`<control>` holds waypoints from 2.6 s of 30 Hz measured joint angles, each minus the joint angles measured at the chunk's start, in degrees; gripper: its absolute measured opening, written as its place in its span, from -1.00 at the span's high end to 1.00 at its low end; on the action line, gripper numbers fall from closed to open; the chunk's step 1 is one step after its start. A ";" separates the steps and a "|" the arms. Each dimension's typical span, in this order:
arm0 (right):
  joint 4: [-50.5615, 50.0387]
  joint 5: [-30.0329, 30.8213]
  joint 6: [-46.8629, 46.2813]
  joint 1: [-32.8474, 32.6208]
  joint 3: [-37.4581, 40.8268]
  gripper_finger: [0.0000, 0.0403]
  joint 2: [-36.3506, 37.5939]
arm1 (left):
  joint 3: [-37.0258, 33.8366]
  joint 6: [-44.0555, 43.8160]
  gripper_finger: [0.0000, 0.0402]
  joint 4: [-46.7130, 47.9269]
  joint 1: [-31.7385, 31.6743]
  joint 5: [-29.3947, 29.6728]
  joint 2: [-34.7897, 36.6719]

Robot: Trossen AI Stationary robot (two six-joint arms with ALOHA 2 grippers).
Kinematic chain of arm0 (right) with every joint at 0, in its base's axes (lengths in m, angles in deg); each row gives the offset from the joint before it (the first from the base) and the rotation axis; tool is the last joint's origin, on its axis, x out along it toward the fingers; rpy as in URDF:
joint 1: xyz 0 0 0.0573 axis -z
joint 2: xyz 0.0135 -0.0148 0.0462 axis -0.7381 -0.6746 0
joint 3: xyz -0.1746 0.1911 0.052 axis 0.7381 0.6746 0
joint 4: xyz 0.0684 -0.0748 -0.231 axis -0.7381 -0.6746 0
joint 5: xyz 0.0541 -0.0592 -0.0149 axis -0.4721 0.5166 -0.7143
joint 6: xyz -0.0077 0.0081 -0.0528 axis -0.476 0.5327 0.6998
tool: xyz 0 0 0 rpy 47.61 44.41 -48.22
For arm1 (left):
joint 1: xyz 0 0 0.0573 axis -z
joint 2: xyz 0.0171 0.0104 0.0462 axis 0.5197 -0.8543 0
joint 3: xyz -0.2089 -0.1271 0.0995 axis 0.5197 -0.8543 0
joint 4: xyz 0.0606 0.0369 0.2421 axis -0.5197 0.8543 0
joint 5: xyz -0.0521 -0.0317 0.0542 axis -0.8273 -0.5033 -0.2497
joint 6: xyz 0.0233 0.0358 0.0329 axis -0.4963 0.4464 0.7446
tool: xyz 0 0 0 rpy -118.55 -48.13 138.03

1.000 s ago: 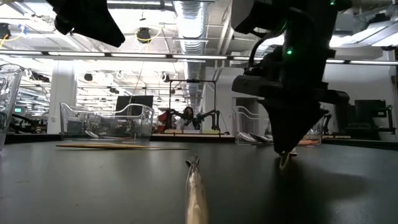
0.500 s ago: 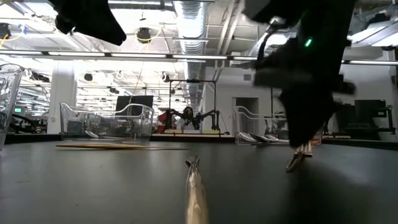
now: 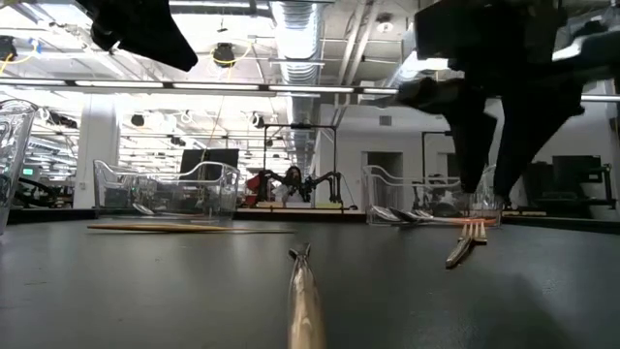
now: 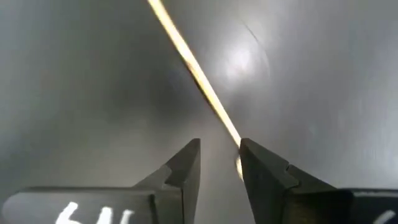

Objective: Sort silverware by color (type)
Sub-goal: Put the gold fork into the bottom left transparent bin

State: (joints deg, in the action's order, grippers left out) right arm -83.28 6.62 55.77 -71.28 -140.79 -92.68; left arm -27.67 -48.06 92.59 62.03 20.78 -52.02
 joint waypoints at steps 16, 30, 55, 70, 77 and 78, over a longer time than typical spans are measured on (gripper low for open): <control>-0.17 -3.33 8.03 4.65 0.12 0.43 -6.53 | -0.02 3.05 0.43 0.10 -2.80 -0.28 0.04; 2.03 -5.41 2.70 5.57 -0.04 0.65 -7.60 | -0.03 2.80 0.43 0.01 -6.62 -0.11 0.02; 71.93 -4.01 -8.32 13.22 18.04 0.97 11.46 | 1.10 9.97 0.44 -1.01 12.50 14.89 4.01; 97.61 -7.36 -7.03 14.60 15.88 0.97 -1.47 | -0.81 31.57 0.28 -29.77 0.91 -1.81 2.02; 97.83 -7.80 -4.36 14.22 13.84 0.97 -2.19 | -0.81 42.14 -0.02 -39.13 -1.69 -13.41 1.86; 97.72 -7.77 -4.18 14.21 13.84 0.97 -2.10 | -0.81 42.88 -0.04 -39.63 -1.74 -13.61 1.86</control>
State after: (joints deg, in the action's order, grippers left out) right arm 14.44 -1.15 51.58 -57.07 -126.95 -94.78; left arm -28.48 -5.18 52.96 60.28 7.17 -50.16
